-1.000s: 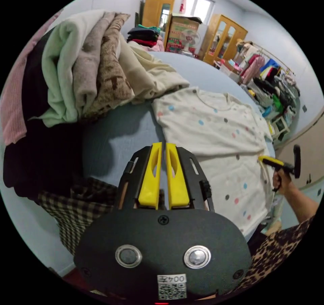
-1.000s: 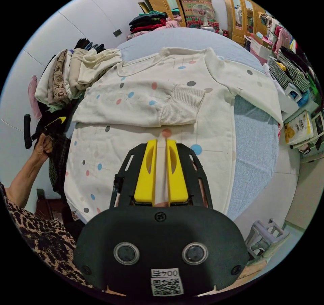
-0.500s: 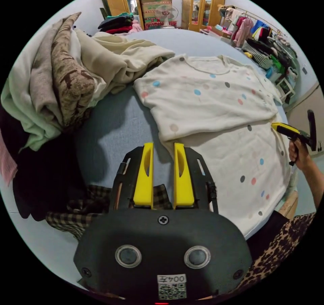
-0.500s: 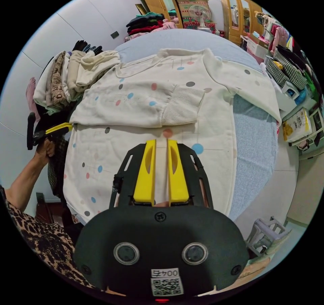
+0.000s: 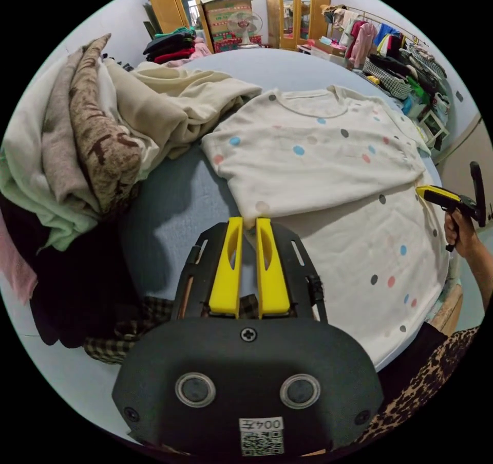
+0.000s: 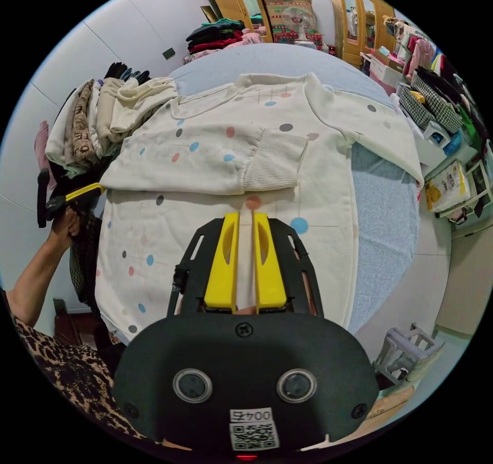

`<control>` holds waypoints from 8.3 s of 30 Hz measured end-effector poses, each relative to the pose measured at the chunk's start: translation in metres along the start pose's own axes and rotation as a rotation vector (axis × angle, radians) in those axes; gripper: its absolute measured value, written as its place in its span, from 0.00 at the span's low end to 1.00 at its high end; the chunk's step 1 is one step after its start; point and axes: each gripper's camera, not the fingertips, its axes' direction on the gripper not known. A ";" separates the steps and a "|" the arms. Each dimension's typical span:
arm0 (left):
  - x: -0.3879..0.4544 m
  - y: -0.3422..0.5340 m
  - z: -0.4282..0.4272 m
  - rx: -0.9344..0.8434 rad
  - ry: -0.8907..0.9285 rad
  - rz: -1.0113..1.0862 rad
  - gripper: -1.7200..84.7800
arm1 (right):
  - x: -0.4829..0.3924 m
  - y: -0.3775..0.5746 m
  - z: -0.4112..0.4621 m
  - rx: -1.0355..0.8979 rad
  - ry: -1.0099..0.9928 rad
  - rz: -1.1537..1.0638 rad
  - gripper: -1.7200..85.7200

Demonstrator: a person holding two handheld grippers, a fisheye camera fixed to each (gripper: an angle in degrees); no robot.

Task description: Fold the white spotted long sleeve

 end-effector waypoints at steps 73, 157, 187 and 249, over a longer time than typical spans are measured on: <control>0.053 0.000 -0.052 0.144 0.213 -0.175 0.05 | 0.241 0.019 0.007 0.099 -0.379 0.181 0.10; 0.092 0.044 0.038 0.027 0.343 -0.165 0.04 | 0.092 -0.067 -0.084 0.226 -0.684 -0.261 0.18; -0.087 -0.039 0.160 0.085 0.991 -0.968 0.13 | 0.327 0.000 0.031 0.305 -1.100 0.805 0.16; 0.128 0.044 0.087 0.027 0.459 -0.457 0.03 | 0.455 -0.222 -0.011 0.011 -0.796 0.437 0.14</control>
